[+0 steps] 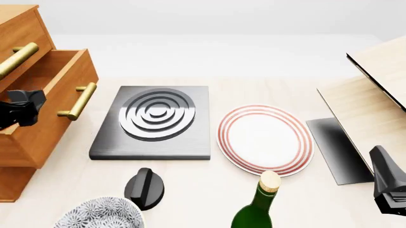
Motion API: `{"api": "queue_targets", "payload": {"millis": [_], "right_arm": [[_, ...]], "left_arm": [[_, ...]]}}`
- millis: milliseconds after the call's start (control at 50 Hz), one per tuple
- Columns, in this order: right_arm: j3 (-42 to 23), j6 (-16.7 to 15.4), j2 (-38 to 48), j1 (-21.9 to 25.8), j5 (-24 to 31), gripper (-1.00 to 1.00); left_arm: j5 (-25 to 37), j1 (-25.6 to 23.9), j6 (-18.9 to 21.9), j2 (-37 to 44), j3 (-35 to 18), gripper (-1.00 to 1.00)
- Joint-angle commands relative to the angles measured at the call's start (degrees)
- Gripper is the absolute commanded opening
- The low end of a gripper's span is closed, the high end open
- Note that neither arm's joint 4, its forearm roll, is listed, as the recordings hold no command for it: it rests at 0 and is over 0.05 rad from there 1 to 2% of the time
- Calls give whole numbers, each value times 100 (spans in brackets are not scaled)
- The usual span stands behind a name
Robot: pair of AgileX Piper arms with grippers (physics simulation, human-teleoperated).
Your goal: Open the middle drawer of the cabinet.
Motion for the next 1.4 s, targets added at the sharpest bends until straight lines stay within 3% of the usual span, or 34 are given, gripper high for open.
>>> {"api": "queue_targets", "payload": {"millis": [20, 520, 920, 1400], "right_arm": [[3, 1, 1, -1, -3, 100], [0, -1, 2, 0, -3, 100], [-2, 0, 2, -1, -1, 100], [-3, -1, 1, 0, 1, 100]], "left_arm": [[-327, 69, 43, 297, 154, 100], [-922, -44, 196, 862, 419, 100], [-865, -397, 247, 809, 406, 100], [-890, -876, -21, 845, 509, 100]]}}
